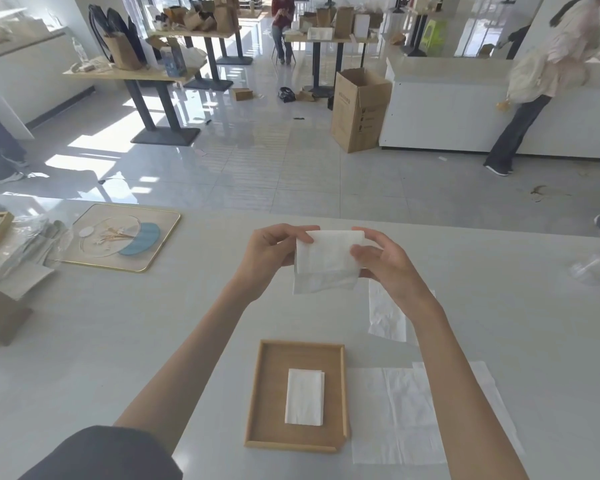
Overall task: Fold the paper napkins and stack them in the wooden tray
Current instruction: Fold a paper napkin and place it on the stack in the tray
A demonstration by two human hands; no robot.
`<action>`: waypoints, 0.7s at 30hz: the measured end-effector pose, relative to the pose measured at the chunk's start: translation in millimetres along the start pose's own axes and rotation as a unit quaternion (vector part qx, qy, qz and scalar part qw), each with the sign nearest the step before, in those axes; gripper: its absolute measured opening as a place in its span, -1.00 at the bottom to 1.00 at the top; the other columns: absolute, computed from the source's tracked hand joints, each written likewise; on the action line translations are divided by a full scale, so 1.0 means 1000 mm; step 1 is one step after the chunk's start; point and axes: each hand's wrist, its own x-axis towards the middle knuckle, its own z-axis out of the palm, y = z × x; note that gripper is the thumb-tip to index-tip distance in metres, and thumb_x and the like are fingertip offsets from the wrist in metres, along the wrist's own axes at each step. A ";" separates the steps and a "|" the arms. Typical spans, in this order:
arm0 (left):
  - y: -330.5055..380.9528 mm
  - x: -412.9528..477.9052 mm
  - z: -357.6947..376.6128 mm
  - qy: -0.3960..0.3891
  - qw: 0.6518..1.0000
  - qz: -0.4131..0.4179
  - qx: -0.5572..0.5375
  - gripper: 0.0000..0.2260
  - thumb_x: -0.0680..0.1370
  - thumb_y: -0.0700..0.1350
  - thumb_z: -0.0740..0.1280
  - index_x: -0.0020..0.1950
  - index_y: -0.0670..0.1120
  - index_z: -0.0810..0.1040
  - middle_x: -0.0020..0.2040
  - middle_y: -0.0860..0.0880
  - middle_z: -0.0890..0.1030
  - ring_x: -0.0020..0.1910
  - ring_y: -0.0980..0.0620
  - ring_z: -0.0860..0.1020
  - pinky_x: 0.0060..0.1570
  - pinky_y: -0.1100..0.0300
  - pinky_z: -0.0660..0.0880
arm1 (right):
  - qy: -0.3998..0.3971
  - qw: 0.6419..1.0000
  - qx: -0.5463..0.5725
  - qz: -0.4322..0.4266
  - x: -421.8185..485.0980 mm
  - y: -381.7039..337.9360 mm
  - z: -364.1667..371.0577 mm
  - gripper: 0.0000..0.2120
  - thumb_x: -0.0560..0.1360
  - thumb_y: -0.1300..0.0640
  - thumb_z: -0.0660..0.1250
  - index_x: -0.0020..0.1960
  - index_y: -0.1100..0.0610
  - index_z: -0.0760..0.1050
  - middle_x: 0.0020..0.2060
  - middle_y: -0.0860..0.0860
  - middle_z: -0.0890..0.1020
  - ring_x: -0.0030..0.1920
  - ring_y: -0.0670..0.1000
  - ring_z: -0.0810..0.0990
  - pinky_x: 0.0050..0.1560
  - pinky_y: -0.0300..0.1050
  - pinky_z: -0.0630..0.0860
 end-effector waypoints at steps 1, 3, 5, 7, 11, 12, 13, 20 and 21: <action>0.000 0.001 -0.001 0.001 1.000 -0.001 0.000 -0.72 0.66 -0.34 0.22 -0.10 -0.14 0.67 0.20 -0.11 0.70 0.08 -0.12 0.70 -0.06 0.08 0.62 | 0.003 1.000 -0.003 -0.003 0.001 0.001 0.001 -0.59 0.56 0.10 0.45 0.38 0.09 0.48 0.06 0.16 0.73 0.08 0.15 0.72 0.16 0.04 0.64; -0.002 0.002 -0.004 -0.008 1.000 -0.021 -0.017 -0.84 0.68 -0.27 0.23 0.12 -0.13 0.60 0.22 -0.12 0.68 0.04 -0.10 0.69 -0.06 0.07 0.62 | 0.010 1.000 0.001 -0.008 0.002 0.001 0.002 -0.60 0.54 0.22 0.46 0.35 0.11 0.50 0.02 0.16 0.74 0.02 0.11 0.73 0.15 0.02 0.64; -0.003 0.001 -0.005 -0.018 0.995 -0.078 -0.058 -0.82 0.69 -0.18 0.23 0.29 -0.09 0.49 0.12 -0.13 0.67 -0.10 -0.10 0.67 -0.06 0.05 0.62 | 0.014 1.000 0.019 -0.010 0.001 -0.001 0.004 -0.61 0.54 0.23 0.46 0.33 0.10 0.50 0.00 0.15 0.74 0.00 0.08 0.73 0.09 -0.06 0.64; -0.004 -0.002 -0.002 -0.028 0.986 -0.146 -0.081 -0.74 0.72 -0.02 0.16 0.29 -0.10 0.51 0.07 -0.17 0.65 -0.14 -0.10 0.67 -0.03 0.01 0.61 | 0.018 0.999 0.026 -0.013 0.001 -0.002 0.005 -0.63 0.54 0.23 0.45 0.32 0.10 0.51 0.00 0.14 0.75 -0.01 0.07 0.74 0.06 -0.09 0.65; -0.009 -0.012 0.001 -0.063 0.983 -0.166 -0.043 -0.62 0.71 0.06 0.14 0.36 -0.14 0.53 0.19 -0.21 0.68 0.06 -0.20 0.70 0.12 -0.09 0.62 | 0.036 0.999 0.015 -0.020 0.001 0.001 0.007 -0.65 0.56 0.20 0.45 0.32 0.11 0.51 0.00 0.15 0.74 -0.01 0.08 0.73 0.06 -0.06 0.65; -0.011 -0.013 0.001 -0.065 0.987 -0.148 -0.020 -0.68 0.70 -0.01 0.22 0.36 -0.15 0.53 0.20 -0.21 0.68 0.10 -0.21 0.69 0.15 -0.12 0.62 | 0.043 0.999 0.016 -0.023 0.000 0.002 0.008 -0.66 0.56 0.19 0.44 0.32 0.11 0.51 0.00 0.16 0.74 -0.01 0.08 0.73 0.06 -0.05 0.64; -0.013 -0.013 0.000 -0.059 0.989 -0.133 0.000 -0.71 0.67 -0.09 0.30 0.35 -0.17 0.53 0.19 -0.23 0.68 0.11 -0.22 0.69 0.16 -0.15 0.61 | 0.049 0.998 0.021 -0.024 0.000 0.002 0.008 -0.67 0.58 0.17 0.42 0.32 0.11 0.51 0.01 0.17 0.74 0.00 0.07 0.73 0.07 -0.05 0.64; -0.008 -0.007 0.000 -0.031 0.994 -0.096 0.027 -0.75 0.61 -0.24 0.37 0.29 -0.17 0.54 0.09 -0.21 0.72 0.03 -0.14 0.72 0.01 0.02 0.65 | 0.018 0.999 0.033 -0.005 -0.002 0.005 0.004 -0.58 0.55 0.23 0.44 0.38 0.11 0.47 0.03 0.11 0.75 0.03 0.09 0.74 0.06 -0.07 0.65; -0.007 -0.007 0.000 -0.041 0.994 -0.094 0.036 -0.75 0.61 -0.25 0.38 0.29 -0.16 0.54 0.09 -0.22 0.72 0.03 -0.13 0.72 0.01 0.02 0.65 | 0.028 0.999 0.033 -0.009 -0.002 0.006 0.003 -0.58 0.55 0.24 0.45 0.38 0.11 0.47 0.02 0.11 0.75 0.03 0.09 0.74 0.06 -0.07 0.65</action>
